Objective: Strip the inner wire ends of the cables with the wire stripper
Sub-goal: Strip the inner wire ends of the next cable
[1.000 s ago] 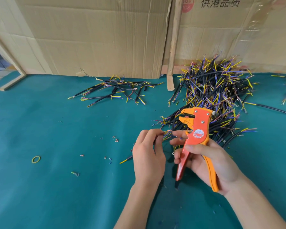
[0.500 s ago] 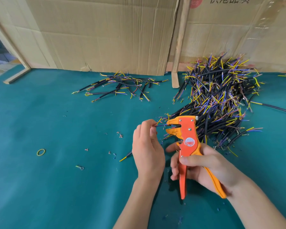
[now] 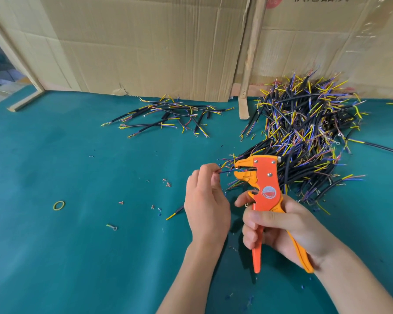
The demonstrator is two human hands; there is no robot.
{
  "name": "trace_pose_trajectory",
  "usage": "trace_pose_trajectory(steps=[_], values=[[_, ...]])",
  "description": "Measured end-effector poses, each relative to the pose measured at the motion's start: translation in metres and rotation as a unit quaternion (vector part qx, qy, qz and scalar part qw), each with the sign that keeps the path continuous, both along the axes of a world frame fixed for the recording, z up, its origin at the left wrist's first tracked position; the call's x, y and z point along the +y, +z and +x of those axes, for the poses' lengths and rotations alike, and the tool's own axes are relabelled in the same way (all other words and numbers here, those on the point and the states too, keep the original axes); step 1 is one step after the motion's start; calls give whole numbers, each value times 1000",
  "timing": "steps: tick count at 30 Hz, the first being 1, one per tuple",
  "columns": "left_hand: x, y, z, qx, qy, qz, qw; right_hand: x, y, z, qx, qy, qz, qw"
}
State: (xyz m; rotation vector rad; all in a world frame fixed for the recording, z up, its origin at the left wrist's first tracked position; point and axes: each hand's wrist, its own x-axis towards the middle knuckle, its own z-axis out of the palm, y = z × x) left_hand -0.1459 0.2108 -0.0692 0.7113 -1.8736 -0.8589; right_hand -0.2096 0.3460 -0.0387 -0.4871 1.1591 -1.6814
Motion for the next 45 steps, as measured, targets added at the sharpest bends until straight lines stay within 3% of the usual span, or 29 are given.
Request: trace_pose_trajectory(steps=[21, 33, 45], values=[[1, 1, 1, -19, 16, 8, 1000, 0, -4, -4, 44, 14, -7, 999], [1, 2, 1, -12, 36, 23, 999, -5, -6, -1, -27, -23, -29, 999], [3, 3, 3, -13, 25, -8, 1000, -3, -3, 2, -7, 9, -21, 1000]])
